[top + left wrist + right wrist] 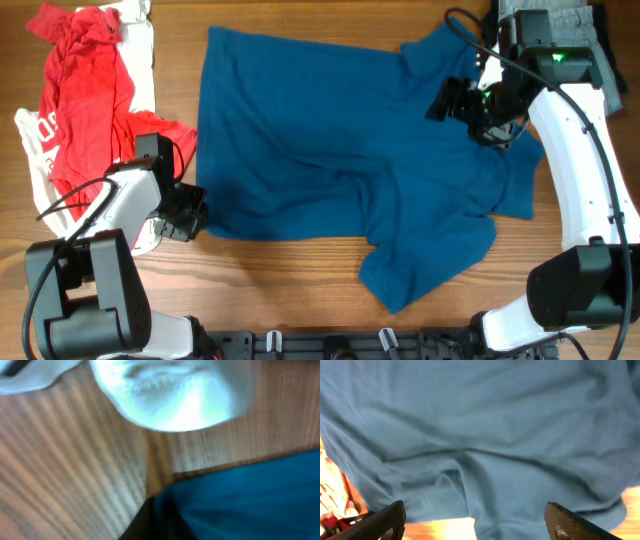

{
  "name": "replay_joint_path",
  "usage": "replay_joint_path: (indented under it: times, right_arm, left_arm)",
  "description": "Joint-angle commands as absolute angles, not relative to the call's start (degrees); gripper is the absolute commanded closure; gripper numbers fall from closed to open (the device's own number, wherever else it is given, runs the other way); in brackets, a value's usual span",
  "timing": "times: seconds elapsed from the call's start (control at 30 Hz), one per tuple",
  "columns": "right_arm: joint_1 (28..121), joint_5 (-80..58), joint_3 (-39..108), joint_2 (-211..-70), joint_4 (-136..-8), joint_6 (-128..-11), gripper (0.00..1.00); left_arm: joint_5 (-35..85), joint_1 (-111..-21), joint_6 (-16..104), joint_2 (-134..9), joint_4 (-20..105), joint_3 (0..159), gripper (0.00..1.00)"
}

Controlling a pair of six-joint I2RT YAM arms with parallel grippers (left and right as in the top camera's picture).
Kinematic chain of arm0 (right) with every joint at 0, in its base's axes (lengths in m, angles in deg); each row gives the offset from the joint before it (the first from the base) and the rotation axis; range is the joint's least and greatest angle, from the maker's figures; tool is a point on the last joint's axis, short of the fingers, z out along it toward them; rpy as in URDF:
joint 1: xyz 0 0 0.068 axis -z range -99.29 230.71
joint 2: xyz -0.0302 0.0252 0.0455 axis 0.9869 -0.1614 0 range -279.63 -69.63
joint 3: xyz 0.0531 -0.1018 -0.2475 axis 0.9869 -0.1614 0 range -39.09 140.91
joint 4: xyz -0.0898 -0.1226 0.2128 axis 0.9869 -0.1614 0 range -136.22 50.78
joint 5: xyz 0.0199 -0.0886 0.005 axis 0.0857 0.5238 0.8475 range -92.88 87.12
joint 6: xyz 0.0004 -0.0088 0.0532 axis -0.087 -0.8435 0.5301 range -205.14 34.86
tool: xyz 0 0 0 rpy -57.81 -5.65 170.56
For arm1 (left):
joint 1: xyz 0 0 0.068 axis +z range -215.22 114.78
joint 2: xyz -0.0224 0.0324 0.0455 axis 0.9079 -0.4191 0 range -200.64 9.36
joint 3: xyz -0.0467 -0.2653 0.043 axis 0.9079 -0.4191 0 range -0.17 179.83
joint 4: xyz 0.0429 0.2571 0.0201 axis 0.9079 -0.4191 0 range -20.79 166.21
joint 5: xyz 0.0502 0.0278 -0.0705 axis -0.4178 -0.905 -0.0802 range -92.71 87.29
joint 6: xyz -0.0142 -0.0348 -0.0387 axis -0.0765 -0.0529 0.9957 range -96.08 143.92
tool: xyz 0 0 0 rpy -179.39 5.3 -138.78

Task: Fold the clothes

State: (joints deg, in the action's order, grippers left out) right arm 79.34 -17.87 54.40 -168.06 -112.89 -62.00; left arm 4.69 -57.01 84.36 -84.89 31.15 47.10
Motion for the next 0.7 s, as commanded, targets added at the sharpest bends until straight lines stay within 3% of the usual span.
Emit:
replay_joint_path:
  times: [0.0,0.23,0.43,0.67]
  right_arm:
    - [79.0,-17.9,54.9,-167.3,-115.8,-61.2,0.11]
    - [78.1,-17.5,51.2,-160.4,-121.1,-60.7,0.12]
    - [73.6,-18.4,35.8,-150.1,-121.1,-52.9,0.15]
    - [56.6,-19.6,20.3,-145.5,-114.2,-42.6,0.19]
  left_arm:
    - [2.5,-57.1,84.6,-86.7,33.0,46.3,0.96]
    - [1.7,-57.1,84.4,-86.7,36.9,46.3,0.96]
    - [1.7,-57.1,84.4,-86.7,40.9,46.3,0.96]
    - [-0.3,-57.1,84.1,-86.7,42.2,46.3,0.95]
